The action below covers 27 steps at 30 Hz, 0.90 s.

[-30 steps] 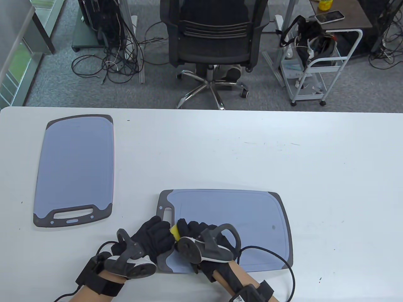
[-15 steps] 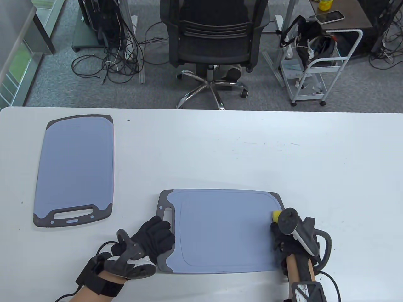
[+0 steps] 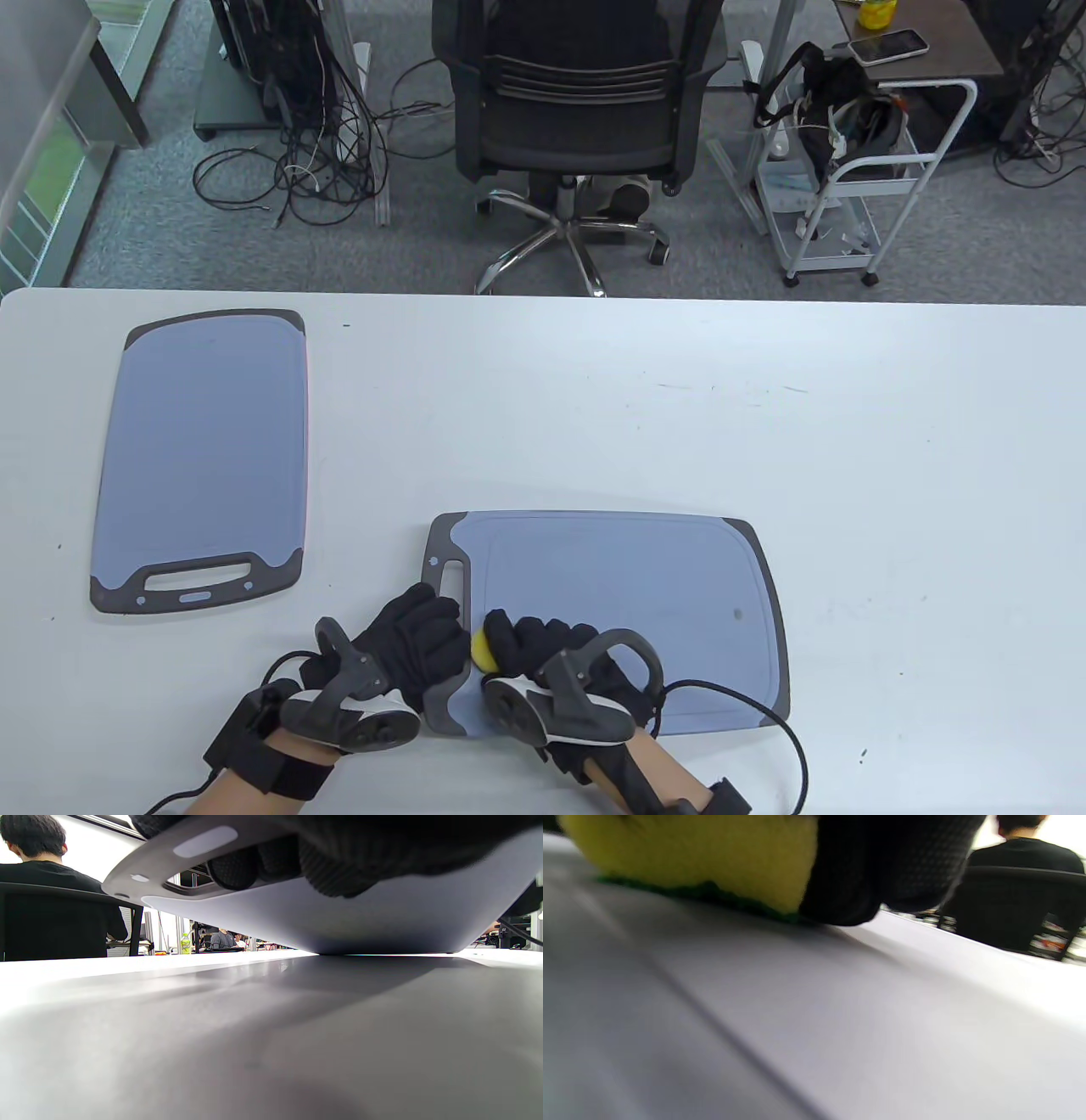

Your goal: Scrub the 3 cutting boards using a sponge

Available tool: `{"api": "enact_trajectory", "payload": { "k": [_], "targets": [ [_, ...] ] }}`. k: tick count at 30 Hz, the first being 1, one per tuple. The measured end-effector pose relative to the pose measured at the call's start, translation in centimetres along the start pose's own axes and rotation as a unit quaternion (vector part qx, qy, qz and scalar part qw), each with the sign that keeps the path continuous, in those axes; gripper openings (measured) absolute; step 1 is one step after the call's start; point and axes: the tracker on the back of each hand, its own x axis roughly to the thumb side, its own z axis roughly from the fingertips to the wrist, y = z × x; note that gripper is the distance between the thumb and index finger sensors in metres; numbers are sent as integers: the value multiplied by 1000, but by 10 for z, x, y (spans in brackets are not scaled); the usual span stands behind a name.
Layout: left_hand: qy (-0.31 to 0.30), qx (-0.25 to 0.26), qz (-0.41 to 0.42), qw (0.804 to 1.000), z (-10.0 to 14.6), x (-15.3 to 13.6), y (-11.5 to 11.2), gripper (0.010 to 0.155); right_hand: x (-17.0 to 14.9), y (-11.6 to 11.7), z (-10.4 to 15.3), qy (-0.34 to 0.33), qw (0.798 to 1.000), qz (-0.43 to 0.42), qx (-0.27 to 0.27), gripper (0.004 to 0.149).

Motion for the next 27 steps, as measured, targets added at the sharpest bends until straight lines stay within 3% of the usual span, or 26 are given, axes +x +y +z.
{"api": "enact_trajectory", "payload": {
  "k": [3, 7, 11, 13, 15, 16, 20, 24, 27],
  "targets": [
    [0, -1, 1, 1000, 0, 0, 0, 43, -55, 7, 15, 97, 995, 20, 30, 69],
    [0, -3, 1, 1000, 0, 0, 0, 44, -150, 25, 58, 273, 960, 3, 65, 68],
    [2, 1, 0, 1000, -1, 1, 0, 43, -193, 32, 88, 364, 928, -10, 80, 68],
    [2, 2, 0, 1000, -1, 1, 0, 43, -188, 31, 84, 357, 931, -32, 66, 69],
    [2, 3, 1, 1000, -1, 1, 0, 43, -169, 28, 71, 308, 949, -14, 67, 69],
    [2, 2, 2, 1000, -1, 1, 0, 43, -147, 24, 58, 255, 965, -9, 52, 69],
    [0, 2, 2, 1000, -1, 1, 0, 43, -52, 10, 19, 84, 996, -15, 28, 70],
    [-1, 2, 3, 1000, -1, 1, 0, 43, 26, -3, 1, -49, 999, 9, 3, 70],
    [0, 1, 3, 1000, -1, 1, -1, 44, 23, -3, -1, -42, 999, 15, 13, 70]
  ]
}}
